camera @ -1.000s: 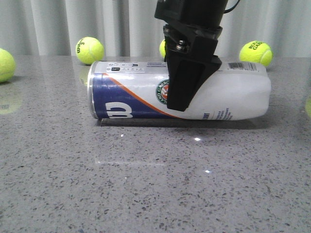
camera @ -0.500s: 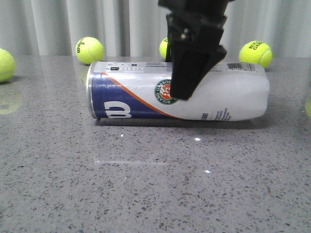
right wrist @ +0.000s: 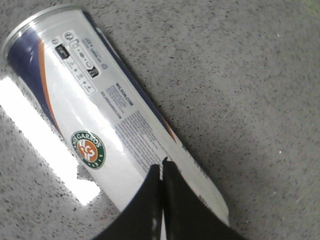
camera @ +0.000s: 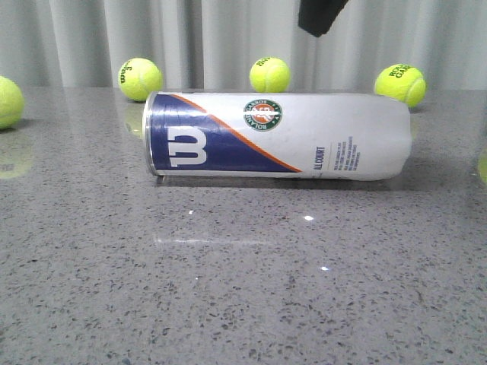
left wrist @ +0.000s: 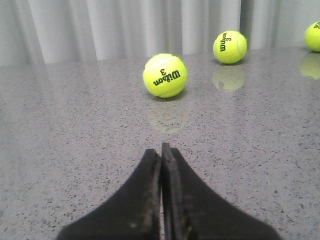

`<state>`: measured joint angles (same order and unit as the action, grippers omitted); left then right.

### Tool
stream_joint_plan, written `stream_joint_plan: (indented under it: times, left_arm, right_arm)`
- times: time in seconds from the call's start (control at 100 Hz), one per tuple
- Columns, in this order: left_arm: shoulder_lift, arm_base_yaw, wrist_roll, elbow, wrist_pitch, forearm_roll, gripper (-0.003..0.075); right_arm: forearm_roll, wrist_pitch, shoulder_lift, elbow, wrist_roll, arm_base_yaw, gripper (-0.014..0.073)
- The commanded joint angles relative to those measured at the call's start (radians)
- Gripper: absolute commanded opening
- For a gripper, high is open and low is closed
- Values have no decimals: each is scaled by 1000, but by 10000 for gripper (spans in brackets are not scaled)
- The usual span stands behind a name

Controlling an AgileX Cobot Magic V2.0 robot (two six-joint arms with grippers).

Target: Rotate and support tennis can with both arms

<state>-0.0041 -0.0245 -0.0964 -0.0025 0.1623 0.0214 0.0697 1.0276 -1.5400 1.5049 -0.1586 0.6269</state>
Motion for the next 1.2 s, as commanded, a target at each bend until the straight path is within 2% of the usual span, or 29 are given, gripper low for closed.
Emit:
stream_joint_plan:
  times: [0.0, 0.1, 0.24, 0.5, 0.66, 0.92, 1.19]
  left_arm:
    - [-40, 4, 8, 46, -73, 2, -20]
    - [-40, 4, 8, 46, -73, 2, -21]
    - [-40, 4, 8, 46, -73, 2, -21]
    - [-40, 4, 8, 46, -73, 2, -21]
    - [-40, 4, 8, 46, -73, 2, -21]
    - [-40, 4, 8, 46, -73, 2, -21]
    - [-40, 5, 8, 46, -78, 2, -21]
  right_arm:
    - [18, -36, 54, 31, 159, -3, -62]
    - [24, -61, 75, 8, 327, -8, -62]
    - [59, -118, 138, -93, 484, -8, -62]
    - [141, -228, 320, -350, 653, -8, -62]
    - [199, -297, 457, -476, 716, -8, -62]
    - [302, -324, 671, -633, 799, -8, -62]
    - [336, -330, 906, -784, 808, -8, -62]
